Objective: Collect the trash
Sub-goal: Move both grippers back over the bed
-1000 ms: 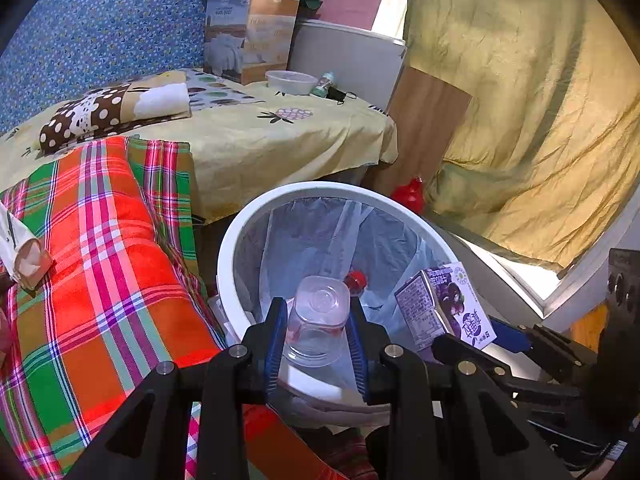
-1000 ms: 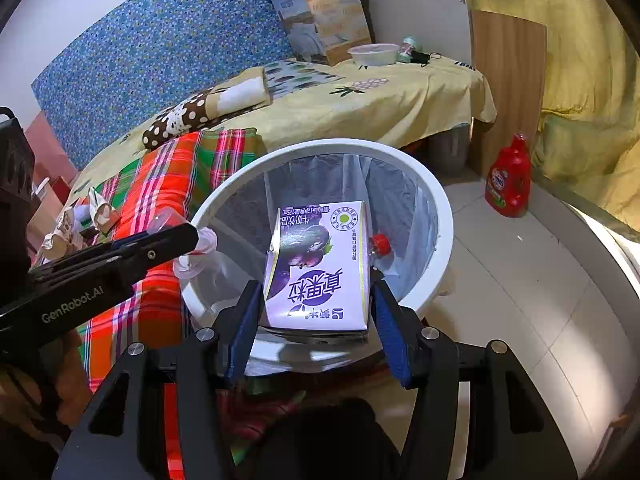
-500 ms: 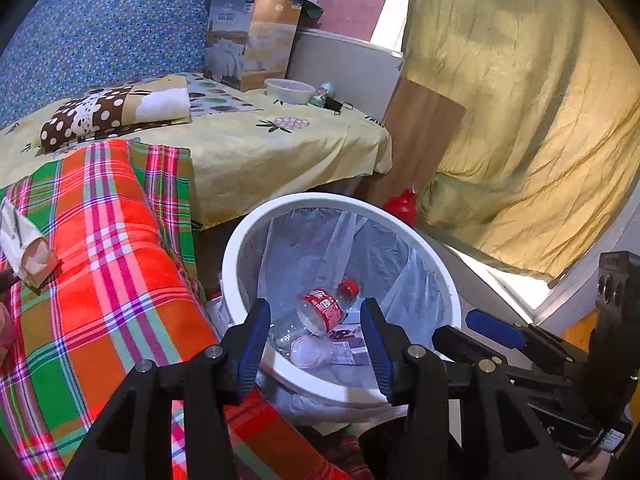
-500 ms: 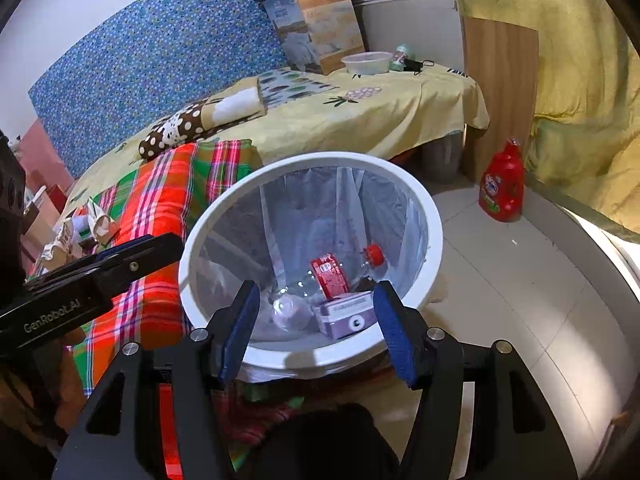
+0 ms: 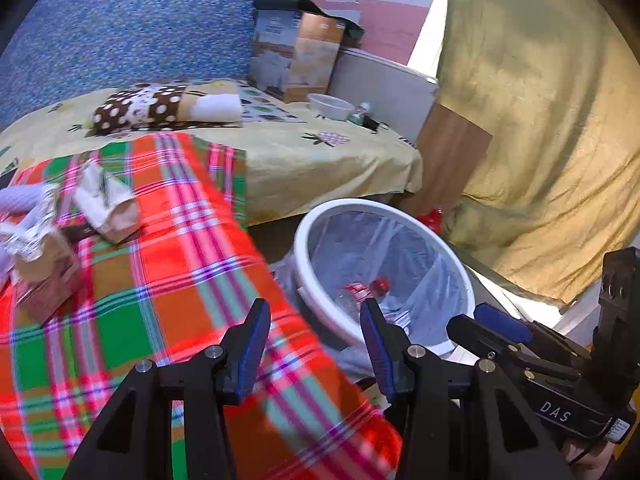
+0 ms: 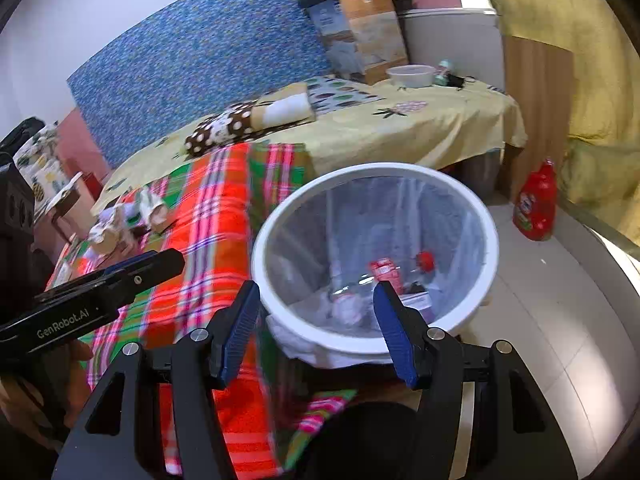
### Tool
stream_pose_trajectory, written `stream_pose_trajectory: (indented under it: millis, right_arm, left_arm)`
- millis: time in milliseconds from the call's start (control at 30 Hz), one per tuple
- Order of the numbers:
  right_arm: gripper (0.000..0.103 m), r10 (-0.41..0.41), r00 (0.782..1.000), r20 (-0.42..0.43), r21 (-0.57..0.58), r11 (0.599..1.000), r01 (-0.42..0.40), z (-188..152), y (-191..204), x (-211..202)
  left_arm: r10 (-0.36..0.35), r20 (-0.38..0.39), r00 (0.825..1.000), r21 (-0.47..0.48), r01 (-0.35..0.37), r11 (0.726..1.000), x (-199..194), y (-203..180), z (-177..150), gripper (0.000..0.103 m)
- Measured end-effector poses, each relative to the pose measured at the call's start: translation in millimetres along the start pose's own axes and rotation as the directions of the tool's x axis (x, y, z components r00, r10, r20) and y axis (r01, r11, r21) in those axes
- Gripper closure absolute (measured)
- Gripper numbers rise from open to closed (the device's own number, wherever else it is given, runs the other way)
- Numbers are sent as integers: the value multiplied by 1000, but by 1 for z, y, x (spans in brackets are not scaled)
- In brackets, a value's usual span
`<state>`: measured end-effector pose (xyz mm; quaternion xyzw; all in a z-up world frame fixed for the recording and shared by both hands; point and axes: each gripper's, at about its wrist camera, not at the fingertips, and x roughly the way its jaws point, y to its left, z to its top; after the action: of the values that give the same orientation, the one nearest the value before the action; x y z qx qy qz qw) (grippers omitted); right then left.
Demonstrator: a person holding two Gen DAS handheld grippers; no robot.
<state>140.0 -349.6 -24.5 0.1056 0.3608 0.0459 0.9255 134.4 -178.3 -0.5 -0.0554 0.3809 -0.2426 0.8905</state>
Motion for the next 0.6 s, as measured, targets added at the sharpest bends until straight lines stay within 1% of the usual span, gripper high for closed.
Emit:
stream_pose_trajectory:
  millis: [300,467,500,533,600]
  right_arm:
    - [42,78,997,-20,-62,995,-79,-3,33,-1]
    - [43,114,993,-24,-90,989,-115,-5,49,-3]
    - [45,120,992,-27,-93,988,-122,-6,51,-3]
    - [49,125,992,-33,-99,987,-127,-6,55,-2]
    - [53,132,990,-43,-111,984,-136,-7,61,0]
  left_arm:
    - [56,31,998,-57,-54,997,-37,31,-19,56]
    - [116,41,992,-83,-112,990,-55,46,-30,56]
    - [124,42,991,-86,-120,989,-57,49,-32,56]
    - [133,46,990,-90,-128,988,-61,52,-34,56]
    - [145,47,988,-97,-140,985,-66,56,-36,56]
